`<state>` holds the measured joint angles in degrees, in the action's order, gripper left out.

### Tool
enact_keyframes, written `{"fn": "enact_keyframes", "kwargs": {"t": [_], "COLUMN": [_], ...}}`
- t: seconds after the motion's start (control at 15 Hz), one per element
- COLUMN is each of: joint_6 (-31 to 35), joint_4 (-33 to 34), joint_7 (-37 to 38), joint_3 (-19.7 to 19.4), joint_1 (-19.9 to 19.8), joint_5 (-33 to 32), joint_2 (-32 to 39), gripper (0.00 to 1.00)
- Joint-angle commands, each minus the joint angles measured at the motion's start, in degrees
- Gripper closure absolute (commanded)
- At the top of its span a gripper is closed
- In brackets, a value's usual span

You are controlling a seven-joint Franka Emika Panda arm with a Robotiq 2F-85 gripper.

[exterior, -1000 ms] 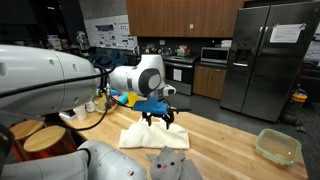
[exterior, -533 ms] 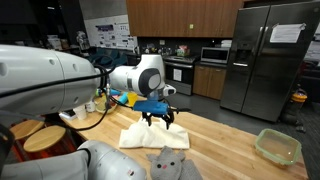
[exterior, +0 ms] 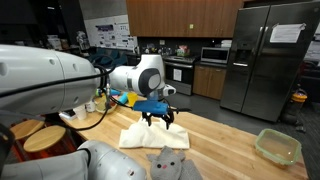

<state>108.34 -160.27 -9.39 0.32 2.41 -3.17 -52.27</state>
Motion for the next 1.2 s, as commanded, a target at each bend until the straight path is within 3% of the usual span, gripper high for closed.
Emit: {"fn": "enact_keyframes", "kwargs": {"t": [0.0,0.4,1.13], "joint_6": [-0.2,1.3,7.0], "joint_4": [0.1,0.1,-0.3], "joint_7": [2.0,4.2,7.4], "joint_3": [1.2,0.9,-4.2], "joint_1": [1.2,1.1,-6.1], "joint_5": [0.2,2.0,2.2], "joint_2": [1.3,7.3,33.7], "gripper": [0.00,0.00,0.00]}}
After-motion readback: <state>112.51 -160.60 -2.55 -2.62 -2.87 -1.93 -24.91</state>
